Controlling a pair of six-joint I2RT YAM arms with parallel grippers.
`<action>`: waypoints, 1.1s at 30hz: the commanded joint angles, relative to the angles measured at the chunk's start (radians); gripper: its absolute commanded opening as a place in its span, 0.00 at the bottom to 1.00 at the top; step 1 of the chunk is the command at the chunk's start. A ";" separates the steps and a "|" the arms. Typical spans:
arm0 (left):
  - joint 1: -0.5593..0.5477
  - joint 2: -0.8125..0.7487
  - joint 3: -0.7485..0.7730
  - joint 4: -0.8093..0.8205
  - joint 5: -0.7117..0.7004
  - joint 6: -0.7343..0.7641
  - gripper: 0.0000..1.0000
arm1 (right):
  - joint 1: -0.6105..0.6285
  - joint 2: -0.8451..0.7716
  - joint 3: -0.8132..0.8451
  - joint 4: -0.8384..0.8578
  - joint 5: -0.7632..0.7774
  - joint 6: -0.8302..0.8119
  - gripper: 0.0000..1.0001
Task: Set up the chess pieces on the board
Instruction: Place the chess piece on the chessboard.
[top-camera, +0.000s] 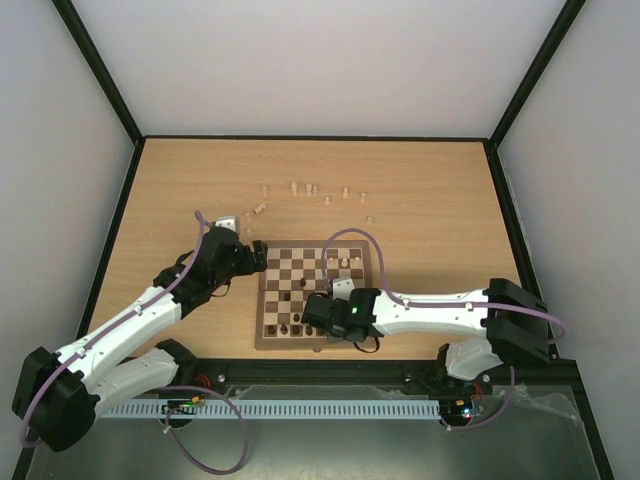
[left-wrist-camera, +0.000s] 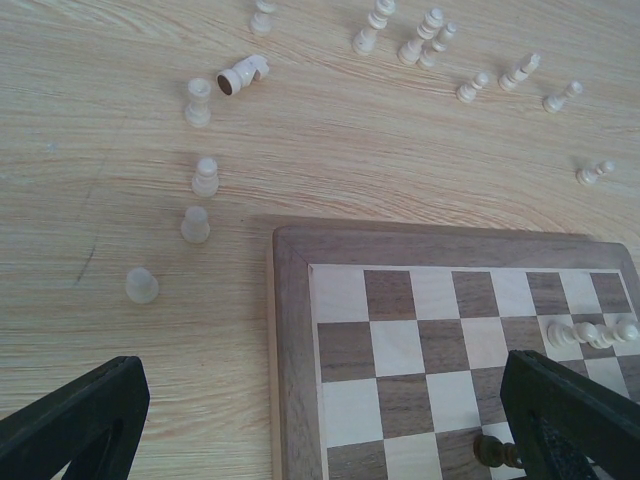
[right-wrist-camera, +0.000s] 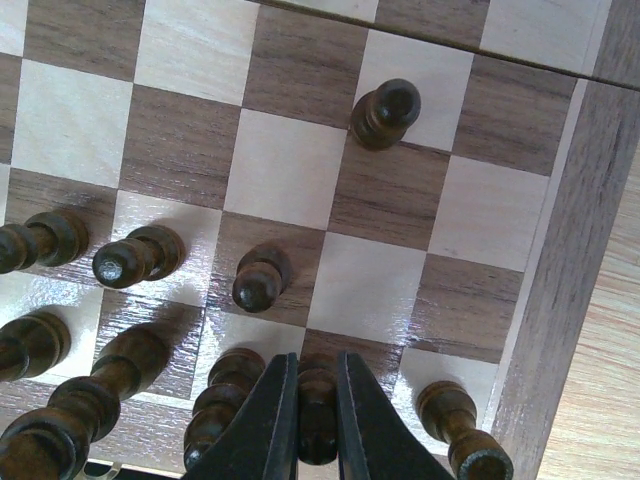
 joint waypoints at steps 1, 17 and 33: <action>-0.003 0.001 -0.014 0.012 -0.009 0.013 0.99 | 0.009 -0.002 -0.028 -0.020 0.010 0.042 0.06; -0.004 0.005 -0.013 0.015 -0.018 0.014 0.99 | 0.024 -0.056 -0.077 -0.042 0.031 0.080 0.08; -0.004 0.003 0.034 -0.014 -0.023 0.023 1.00 | 0.037 -0.137 0.048 -0.158 0.143 0.047 0.33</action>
